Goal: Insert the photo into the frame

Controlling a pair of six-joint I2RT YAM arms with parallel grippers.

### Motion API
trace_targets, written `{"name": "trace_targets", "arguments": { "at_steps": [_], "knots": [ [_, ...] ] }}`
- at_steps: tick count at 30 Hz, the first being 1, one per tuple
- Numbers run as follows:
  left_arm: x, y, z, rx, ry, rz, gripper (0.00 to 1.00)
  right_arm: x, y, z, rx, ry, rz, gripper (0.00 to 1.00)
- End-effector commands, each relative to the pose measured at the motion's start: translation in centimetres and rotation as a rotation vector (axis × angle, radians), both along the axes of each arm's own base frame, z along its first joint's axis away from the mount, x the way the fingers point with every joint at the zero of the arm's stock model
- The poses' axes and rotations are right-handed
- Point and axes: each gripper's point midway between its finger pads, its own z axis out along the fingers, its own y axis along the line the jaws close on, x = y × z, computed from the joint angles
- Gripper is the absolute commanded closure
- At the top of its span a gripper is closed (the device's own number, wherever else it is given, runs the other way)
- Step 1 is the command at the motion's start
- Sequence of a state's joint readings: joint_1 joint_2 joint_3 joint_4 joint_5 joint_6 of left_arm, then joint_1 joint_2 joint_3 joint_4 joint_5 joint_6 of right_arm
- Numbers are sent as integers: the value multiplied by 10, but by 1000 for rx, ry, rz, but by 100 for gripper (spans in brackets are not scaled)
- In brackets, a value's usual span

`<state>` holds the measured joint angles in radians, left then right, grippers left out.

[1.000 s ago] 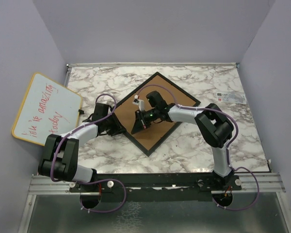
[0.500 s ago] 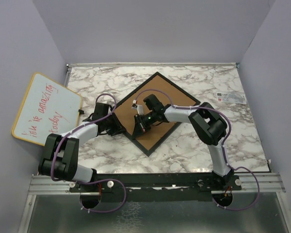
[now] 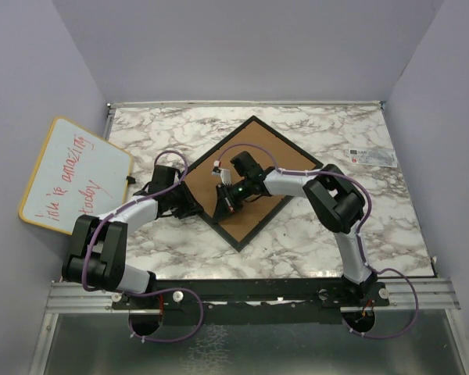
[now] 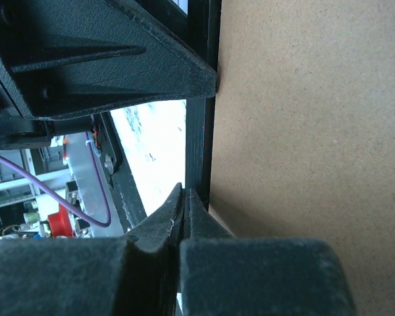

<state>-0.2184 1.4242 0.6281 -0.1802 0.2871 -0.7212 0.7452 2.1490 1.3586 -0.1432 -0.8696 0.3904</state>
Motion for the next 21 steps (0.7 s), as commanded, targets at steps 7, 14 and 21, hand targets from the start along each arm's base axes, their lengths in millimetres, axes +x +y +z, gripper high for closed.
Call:
{"name": "trace_targets", "arguments": {
  "at_steps": [7, 14, 21],
  "knots": [
    [-17, 33, -41, 192, 85, 23, 80, 10, -47, -73, -248, 37, -105, 99],
    [-17, 34, -41, 194, 89, 26, 80, 17, -64, -90, -318, 57, -153, 99],
    [-20, 36, -42, 204, 95, 28, 80, 29, -86, -105, -411, 71, -222, 99]
  ]
}}
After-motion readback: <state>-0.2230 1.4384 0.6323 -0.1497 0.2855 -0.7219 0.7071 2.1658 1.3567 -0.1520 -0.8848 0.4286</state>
